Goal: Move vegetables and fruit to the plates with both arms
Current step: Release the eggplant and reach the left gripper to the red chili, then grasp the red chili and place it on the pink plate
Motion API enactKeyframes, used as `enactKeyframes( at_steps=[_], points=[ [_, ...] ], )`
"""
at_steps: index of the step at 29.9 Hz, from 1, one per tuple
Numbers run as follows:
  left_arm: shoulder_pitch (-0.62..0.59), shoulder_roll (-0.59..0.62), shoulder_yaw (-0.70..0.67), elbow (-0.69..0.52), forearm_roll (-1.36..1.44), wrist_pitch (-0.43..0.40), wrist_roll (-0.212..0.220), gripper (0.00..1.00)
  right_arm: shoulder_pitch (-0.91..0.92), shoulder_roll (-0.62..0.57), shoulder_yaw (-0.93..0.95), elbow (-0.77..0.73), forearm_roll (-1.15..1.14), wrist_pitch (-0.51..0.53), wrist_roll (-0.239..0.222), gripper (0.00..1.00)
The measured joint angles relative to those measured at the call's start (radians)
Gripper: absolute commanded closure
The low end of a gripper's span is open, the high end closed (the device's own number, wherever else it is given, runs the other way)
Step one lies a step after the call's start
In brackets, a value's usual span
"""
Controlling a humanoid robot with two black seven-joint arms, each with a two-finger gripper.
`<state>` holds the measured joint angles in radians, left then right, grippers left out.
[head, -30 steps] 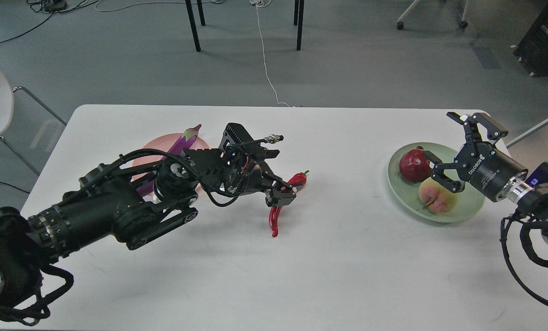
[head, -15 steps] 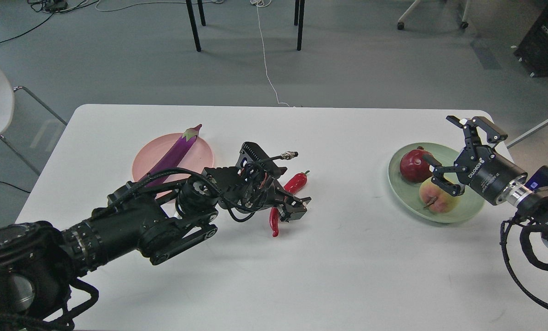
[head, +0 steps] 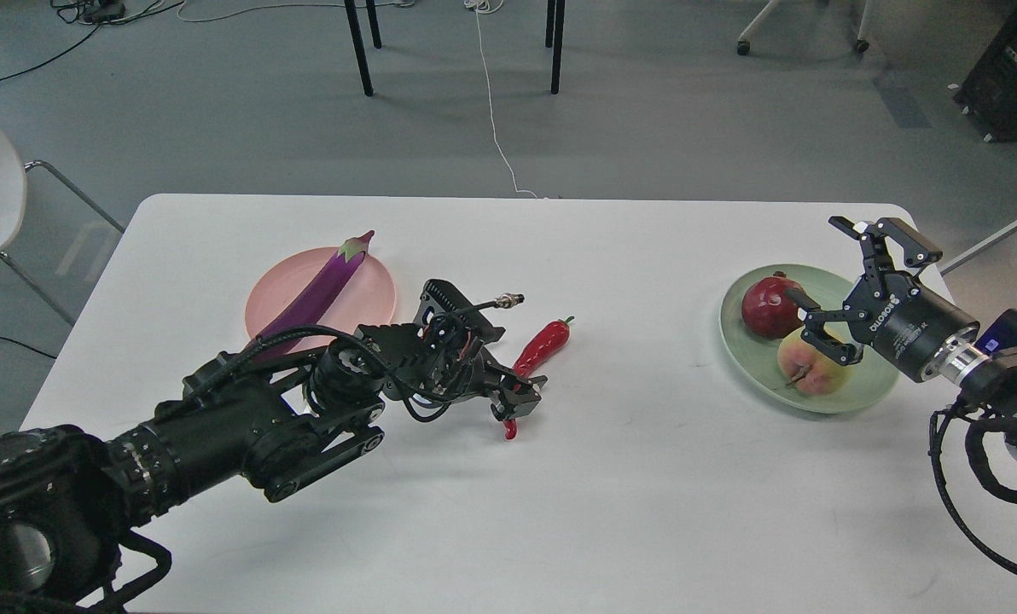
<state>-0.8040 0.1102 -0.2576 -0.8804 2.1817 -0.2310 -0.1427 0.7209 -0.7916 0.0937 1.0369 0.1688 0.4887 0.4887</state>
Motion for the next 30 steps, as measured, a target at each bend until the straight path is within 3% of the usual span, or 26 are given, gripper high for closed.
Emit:
enactKeyframes(
  at_steps=[2, 4, 10, 20, 30],
  points=[
    [0.0, -0.002, 0.0, 0.004, 0.0, -0.001, -0.012, 0.57, 0.0, 0.0, 0.0, 0.0, 0.0, 0.0, 0.0, 0.02],
    [0.0, -0.005, 0.0, 0.009, 0.0, -0.002, -0.026, 0.79, 0.0, 0.0, 0.0, 0.0, 0.0, 0.0, 0.0, 0.02],
    [-0.001, -0.002, 0.0, 0.015, 0.0, 0.0, -0.034, 0.9, 0.0, 0.001, 0.007, 0.0, 0.0, 0.0, 0.0, 0.02],
    [-0.039, 0.065, -0.013, -0.002, 0.0, 0.034, -0.032, 0.9, 0.0, 0.002, 0.015, 0.0, 0.0, 0.0, 0.0, 0.02],
    [-0.082, 0.35, -0.004, -0.091, -0.034, 0.042, -0.038, 0.9, 0.0, 0.009, 0.014, -0.001, -0.001, 0.0, 0.0, 0.02]
  ],
)
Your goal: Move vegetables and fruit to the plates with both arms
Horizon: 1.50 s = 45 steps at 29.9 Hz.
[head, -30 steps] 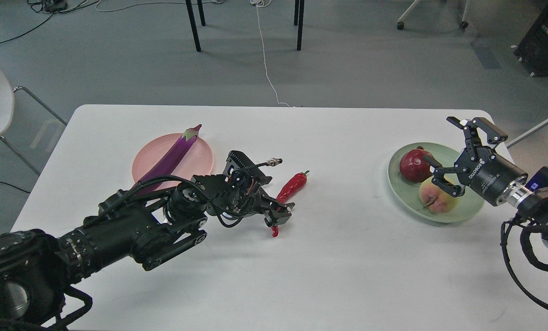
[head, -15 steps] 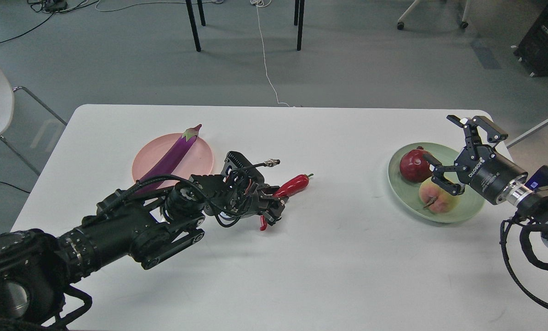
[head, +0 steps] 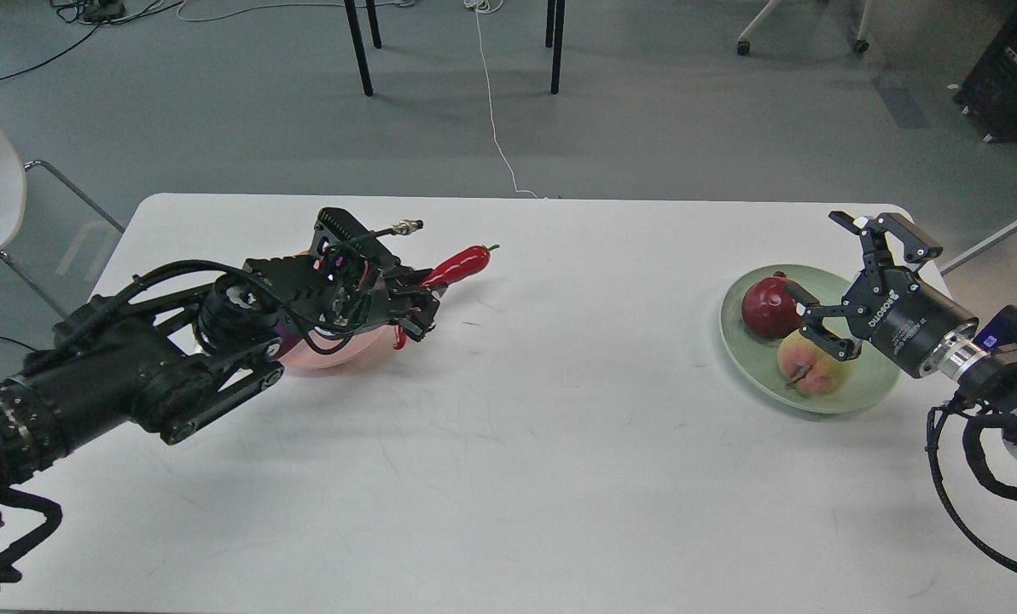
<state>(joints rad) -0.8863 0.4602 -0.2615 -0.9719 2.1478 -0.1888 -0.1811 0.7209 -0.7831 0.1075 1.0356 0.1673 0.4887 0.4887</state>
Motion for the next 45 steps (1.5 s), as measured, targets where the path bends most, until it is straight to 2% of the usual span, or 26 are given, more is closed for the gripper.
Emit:
enactKeyframes(
  at_steps=[6, 14, 20, 30, 39, 43, 45],
  points=[
    [0.032, 0.109, 0.013, -0.017, 0.0, 0.0, -0.004, 0.89, 0.0, 0.007, 0.0, 0.004, -0.001, 0.0, 0.0, 0.02],
    [0.06, 0.105, 0.014, -0.016, 0.002, 0.0, -0.005, 0.86, 0.001, 0.011, 0.0, 0.005, -0.001, 0.0, 0.0, 0.02],
    [0.066, 0.1, 0.014, -0.014, 0.003, 0.0, -0.005, 0.72, 0.002, 0.011, 0.001, 0.003, -0.001, 0.0, 0.0, 0.02],
    [0.069, 0.099, 0.014, -0.001, -0.002, 0.006, -0.006, 0.41, 0.002, 0.011, 0.001, 0.004, -0.002, 0.0, 0.0, 0.02],
    [0.064, 0.1, 0.012, -0.003, 0.002, 0.006, -0.015, 0.27, 0.002, 0.012, 0.001, 0.004, -0.002, 0.0, 0.0, 0.02],
    [0.054, 0.097, 0.0, -0.014, -0.005, 0.021, -0.015, 0.01, 0.002, 0.012, 0.001, 0.003, -0.002, 0.0, 0.0, 0.02],
    [0.04, 0.081, -0.013, -0.017, -0.033, 0.059, -0.019, 0.01, 0.002, 0.012, 0.001, 0.004, -0.002, 0.0, 0.0, 0.02]
  ],
)
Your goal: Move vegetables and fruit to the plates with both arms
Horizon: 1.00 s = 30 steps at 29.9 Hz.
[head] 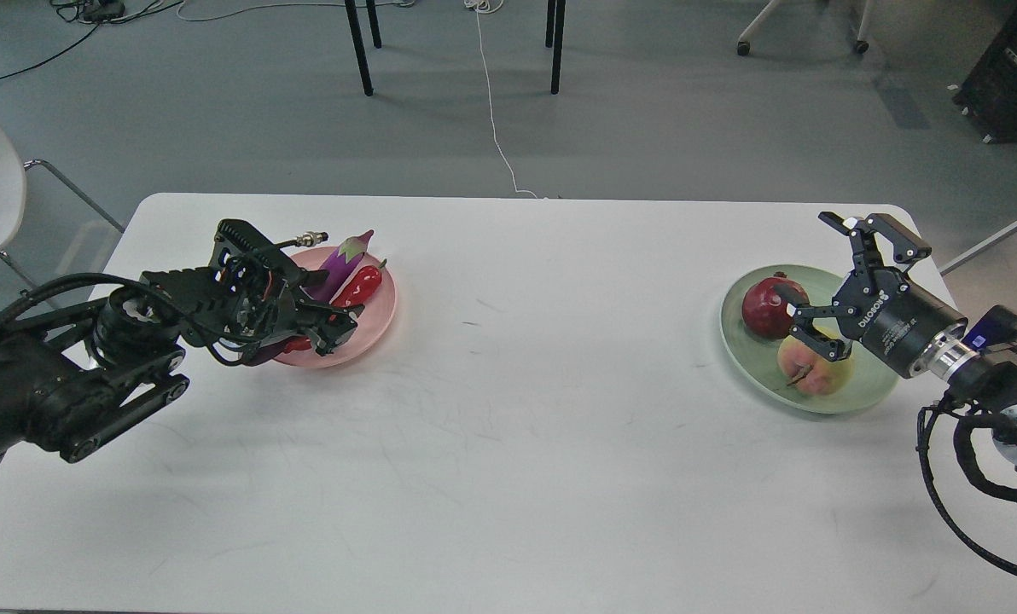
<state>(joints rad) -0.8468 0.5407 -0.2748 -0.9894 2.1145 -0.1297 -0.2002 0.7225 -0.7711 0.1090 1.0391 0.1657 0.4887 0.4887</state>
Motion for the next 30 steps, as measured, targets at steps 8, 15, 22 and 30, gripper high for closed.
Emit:
enactKeyframes(
  at_steps=[8, 15, 22, 30],
  points=[
    [-0.032, -0.041, -0.06, -0.016, -0.552, 0.149, -0.032, 0.01, 0.0, 0.003, 0.004, -0.005, -0.001, 0.0, 0.0, 0.02],
    [0.096, -0.08, -0.162, -0.181, -1.085, 0.232, -0.036, 0.01, 0.002, 0.046, 0.023, -0.012, -0.001, -0.002, 0.0, 0.02],
    [0.344, -0.237, -0.54, -0.235, -1.171, 0.207, -0.024, 0.01, 0.006, 0.113, 0.045, -0.012, -0.003, -0.156, 0.0, 0.02],
    [0.523, -0.281, -0.771, -0.228, -1.303, -0.002, 0.016, 0.01, 0.014, 0.12, 0.056, -0.007, -0.003, -0.174, 0.0, 0.02]
  ],
)
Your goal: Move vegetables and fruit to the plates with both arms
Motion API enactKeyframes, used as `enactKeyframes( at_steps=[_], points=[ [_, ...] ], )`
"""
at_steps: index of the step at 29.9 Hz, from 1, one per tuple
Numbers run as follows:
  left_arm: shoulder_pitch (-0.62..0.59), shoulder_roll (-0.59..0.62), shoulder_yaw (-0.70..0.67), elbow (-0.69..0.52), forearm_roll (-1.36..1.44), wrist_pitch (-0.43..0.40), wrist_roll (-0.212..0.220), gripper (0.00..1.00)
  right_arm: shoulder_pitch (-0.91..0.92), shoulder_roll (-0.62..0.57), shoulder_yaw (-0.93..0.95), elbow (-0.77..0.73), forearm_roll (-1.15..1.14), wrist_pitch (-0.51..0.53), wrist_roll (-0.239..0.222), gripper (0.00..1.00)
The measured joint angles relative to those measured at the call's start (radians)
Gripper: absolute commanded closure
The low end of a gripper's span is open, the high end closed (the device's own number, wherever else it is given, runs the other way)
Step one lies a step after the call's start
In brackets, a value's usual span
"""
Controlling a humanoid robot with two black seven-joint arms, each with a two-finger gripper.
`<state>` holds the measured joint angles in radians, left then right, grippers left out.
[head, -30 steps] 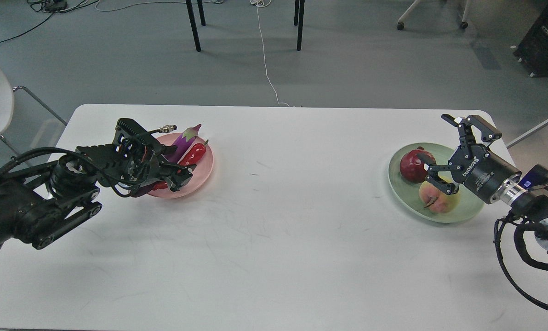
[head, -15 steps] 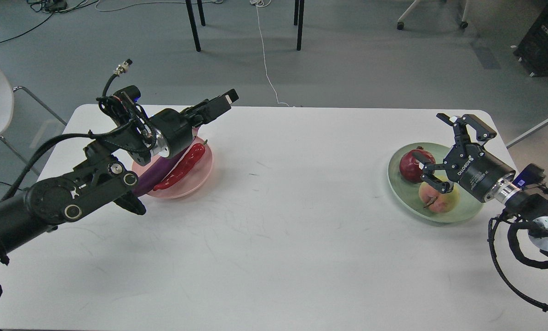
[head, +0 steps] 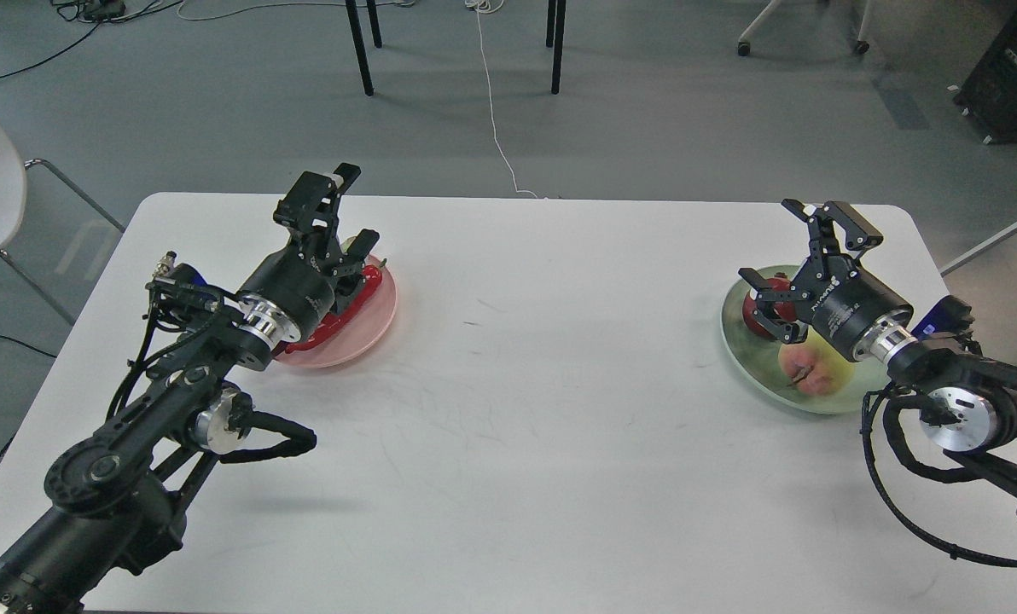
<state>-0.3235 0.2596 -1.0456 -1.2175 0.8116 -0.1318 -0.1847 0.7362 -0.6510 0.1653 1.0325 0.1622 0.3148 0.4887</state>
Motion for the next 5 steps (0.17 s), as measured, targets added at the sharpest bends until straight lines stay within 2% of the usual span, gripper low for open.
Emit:
enactKeyframes(
  at_steps=[5],
  points=[
    [0.023, -0.003, -0.029, 0.001, -0.009, -0.032, 0.007, 0.01, -0.009, -0.001, 0.038, 0.003, 0.0, 0.01, 0.0, 0.02]
  ],
)
